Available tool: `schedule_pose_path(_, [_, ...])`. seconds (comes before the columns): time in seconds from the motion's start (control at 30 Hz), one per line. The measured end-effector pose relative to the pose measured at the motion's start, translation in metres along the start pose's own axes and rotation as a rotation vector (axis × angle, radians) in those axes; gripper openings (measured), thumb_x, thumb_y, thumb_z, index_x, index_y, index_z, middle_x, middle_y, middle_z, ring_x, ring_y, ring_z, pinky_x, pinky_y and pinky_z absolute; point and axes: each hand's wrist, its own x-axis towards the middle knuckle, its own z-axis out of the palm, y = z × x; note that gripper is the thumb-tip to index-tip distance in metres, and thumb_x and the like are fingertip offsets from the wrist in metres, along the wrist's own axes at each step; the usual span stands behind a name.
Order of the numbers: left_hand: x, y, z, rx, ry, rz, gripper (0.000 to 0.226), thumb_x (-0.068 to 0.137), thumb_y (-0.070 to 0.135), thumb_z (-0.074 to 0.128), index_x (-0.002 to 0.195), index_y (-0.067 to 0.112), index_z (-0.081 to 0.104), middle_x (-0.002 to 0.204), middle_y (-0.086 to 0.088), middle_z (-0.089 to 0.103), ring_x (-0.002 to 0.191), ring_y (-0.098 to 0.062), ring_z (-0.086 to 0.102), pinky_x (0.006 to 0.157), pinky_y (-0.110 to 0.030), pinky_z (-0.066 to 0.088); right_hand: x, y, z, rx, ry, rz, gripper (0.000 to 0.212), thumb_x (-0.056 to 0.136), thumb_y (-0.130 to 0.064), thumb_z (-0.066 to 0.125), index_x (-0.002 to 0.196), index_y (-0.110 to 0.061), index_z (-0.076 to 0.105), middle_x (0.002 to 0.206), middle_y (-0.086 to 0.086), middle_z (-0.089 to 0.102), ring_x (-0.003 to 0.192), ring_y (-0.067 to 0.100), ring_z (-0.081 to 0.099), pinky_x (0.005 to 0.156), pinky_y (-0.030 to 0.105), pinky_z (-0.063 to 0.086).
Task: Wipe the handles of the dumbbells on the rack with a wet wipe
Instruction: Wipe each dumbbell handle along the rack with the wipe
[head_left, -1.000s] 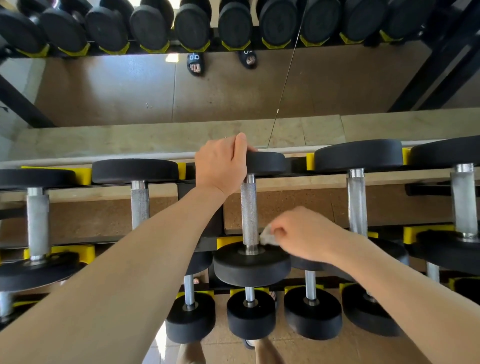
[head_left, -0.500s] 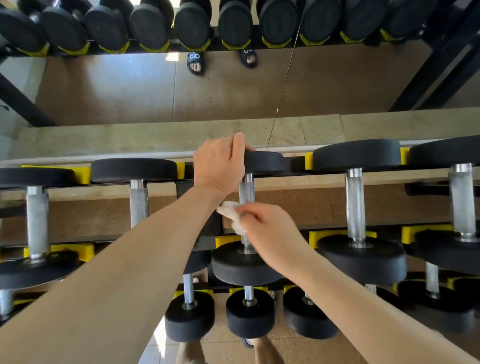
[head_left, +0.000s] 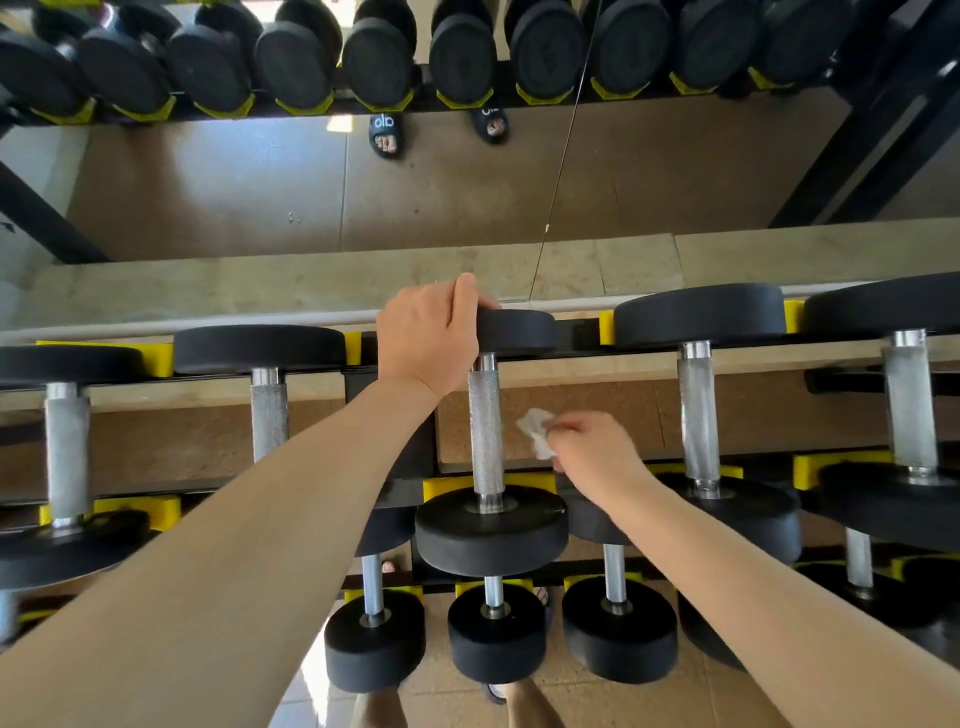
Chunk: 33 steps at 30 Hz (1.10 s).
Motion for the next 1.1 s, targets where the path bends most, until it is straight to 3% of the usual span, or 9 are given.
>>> schedule_pose_path(0.17, [0.0,-0.003,0.003,-0.009,0.003,-0.015,0.051,0.103,0.029,0.028,0.087,0.028,0.077,0.073,0.008,0.068,0.066,-0.014,0.058,0.054,-0.025,0.041,-0.01,-0.021,0.031,0.198,-0.159,0.206,0.019,0.091,-0.016,0.049,0.073,-0.016,0.054,0.076,0.003,0.056,0.057,0.01,0.046,0.05,0.021,0.038])
schedule_pose_path(0.3, [0.001,-0.002,0.002,-0.004,-0.013,-0.038,0.051,0.1,0.029,0.029,0.085,0.025,0.077,0.072,0.006,0.068,0.067,-0.021,0.06,0.06,-0.041,0.052,-0.04,-0.034,0.031,0.096,0.069,-0.251,0.026,0.101,-0.024,0.042,0.094,-0.019,0.066,0.072,-0.004,0.063,0.056,0.004,0.056,0.049,0.016,0.044])
schedule_pose_path(0.4, [0.001,-0.002,0.001,-0.005,-0.018,-0.056,0.05,0.1,0.029,0.029,0.082,0.028,0.075,0.073,0.007,0.069,0.069,-0.022,0.061,0.065,-0.045,0.053,-0.041,-0.044,0.035,-0.447,0.042,-0.719,0.022,0.102,-0.023,0.043,0.117,-0.019,0.059,0.087,0.001,0.068,0.068,0.011,0.064,0.06,0.029,0.057])
schedule_pose_path(0.5, [0.002,-0.002,0.002,-0.017,-0.017,-0.067,0.052,0.099,0.028,0.028,0.083,0.026,0.077,0.075,0.005,0.071,0.072,-0.022,0.061,0.067,-0.044,0.053,-0.027,-0.033,0.024,-0.881,-0.081,-0.917,0.024,0.096,-0.022,0.053,0.119,-0.015,0.056,0.094,0.006,0.067,0.069,0.018,0.06,0.06,0.032,0.053])
schedule_pose_path(0.6, [0.001,0.0,0.002,-0.012,-0.01,-0.073,0.05,0.1,0.029,0.028,0.081,0.029,0.075,0.075,0.005,0.071,0.073,-0.021,0.061,0.067,-0.041,0.053,-0.02,-0.015,0.0,-0.842,-0.148,-0.981,0.024,0.097,-0.025,0.052,0.118,-0.022,0.061,0.094,-0.002,0.068,0.074,0.013,0.061,0.066,0.029,0.055])
schedule_pose_path(0.73, [-0.001,0.0,0.003,-0.003,-0.001,-0.058,0.048,0.102,0.028,0.031,0.085,0.028,0.076,0.075,0.006,0.068,0.073,-0.019,0.061,0.065,-0.039,0.054,-0.007,0.004,-0.015,-0.416,0.116,-0.588,0.027,0.102,-0.028,0.043,0.118,-0.021,0.064,0.093,-0.006,0.068,0.069,0.0,0.059,0.058,0.012,0.045])
schedule_pose_path(0.9, [-0.001,-0.001,0.003,-0.008,-0.025,-0.046,0.052,0.099,0.038,0.024,0.086,0.028,0.074,0.078,0.007,0.069,0.074,-0.016,0.06,0.062,-0.032,0.05,-0.003,-0.026,0.018,0.487,-0.234,0.34,0.015,0.098,-0.018,0.051,0.103,-0.009,0.062,0.077,0.001,0.056,0.053,0.007,0.043,0.042,0.017,0.034])
schedule_pose_path(1.0, [-0.001,-0.002,0.002,0.009,-0.032,-0.04,0.057,0.097,0.041,0.021,0.089,0.027,0.076,0.08,0.007,0.07,0.076,-0.015,0.06,0.065,-0.034,0.051,-0.026,-0.035,0.039,0.512,0.0,0.254,0.018,0.098,-0.02,0.048,0.095,-0.009,0.062,0.08,0.003,0.058,0.059,0.008,0.05,0.048,0.019,0.038])
schedule_pose_path(1.1, [0.0,-0.001,0.001,0.005,-0.043,-0.055,0.052,0.099,0.033,0.026,0.088,0.027,0.076,0.079,0.005,0.07,0.074,-0.018,0.061,0.066,-0.039,0.053,-0.051,-0.03,0.048,0.103,0.113,-0.251,0.025,0.101,-0.023,0.043,0.103,-0.014,0.067,0.089,0.002,0.068,0.073,0.008,0.063,0.061,0.02,0.052])
